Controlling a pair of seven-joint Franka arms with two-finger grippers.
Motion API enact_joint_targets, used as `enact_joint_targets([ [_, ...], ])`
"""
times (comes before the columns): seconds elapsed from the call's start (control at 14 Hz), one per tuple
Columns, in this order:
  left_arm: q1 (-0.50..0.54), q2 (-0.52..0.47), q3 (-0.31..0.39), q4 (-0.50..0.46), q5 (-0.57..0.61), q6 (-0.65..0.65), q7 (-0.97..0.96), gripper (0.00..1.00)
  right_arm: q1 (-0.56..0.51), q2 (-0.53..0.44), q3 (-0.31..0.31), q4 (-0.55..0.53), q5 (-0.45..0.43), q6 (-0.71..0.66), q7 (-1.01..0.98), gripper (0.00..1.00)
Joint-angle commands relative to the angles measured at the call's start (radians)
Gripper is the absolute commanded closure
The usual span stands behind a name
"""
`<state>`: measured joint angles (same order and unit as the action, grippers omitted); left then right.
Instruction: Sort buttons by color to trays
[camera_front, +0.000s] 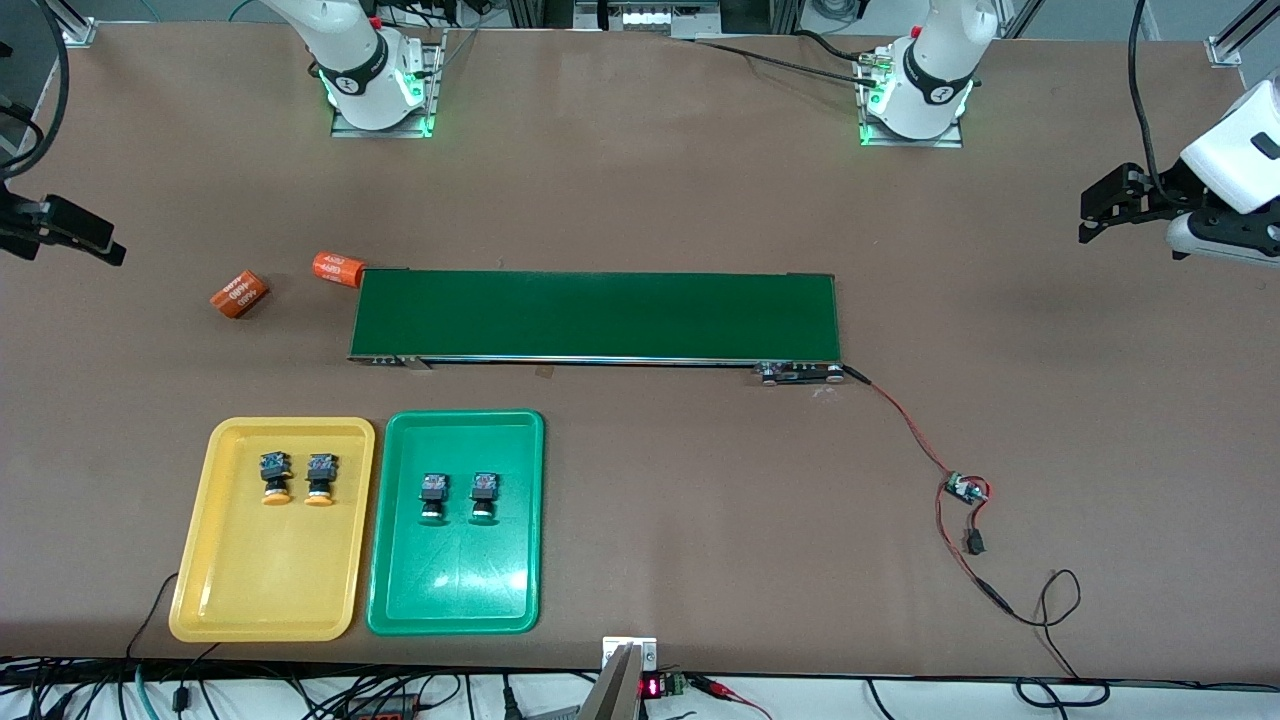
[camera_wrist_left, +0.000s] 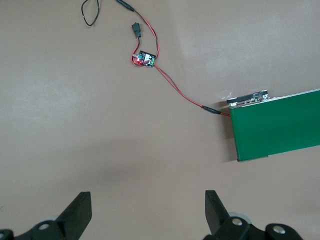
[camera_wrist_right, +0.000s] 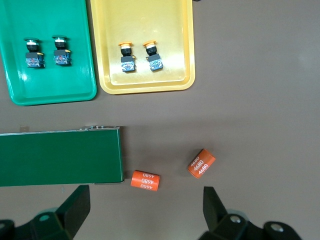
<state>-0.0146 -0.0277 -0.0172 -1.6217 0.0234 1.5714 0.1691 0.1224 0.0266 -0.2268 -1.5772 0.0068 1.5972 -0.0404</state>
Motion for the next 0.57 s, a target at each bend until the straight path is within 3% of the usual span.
enact_joint_targets([
  [0.0, -0.002, 0.011, -0.003, 0.028, 0.007, -0.02, -0.008, 0.0, 0.014, -0.024, -0.006, -0.027, -0.011, -0.017, -0.003, 0.0],
  [0.5, -0.002, 0.011, -0.003, 0.028, 0.007, -0.02, -0.007, 0.0, 0.013, -0.02, 0.003, -0.006, -0.027, -0.031, 0.013, 0.0],
])
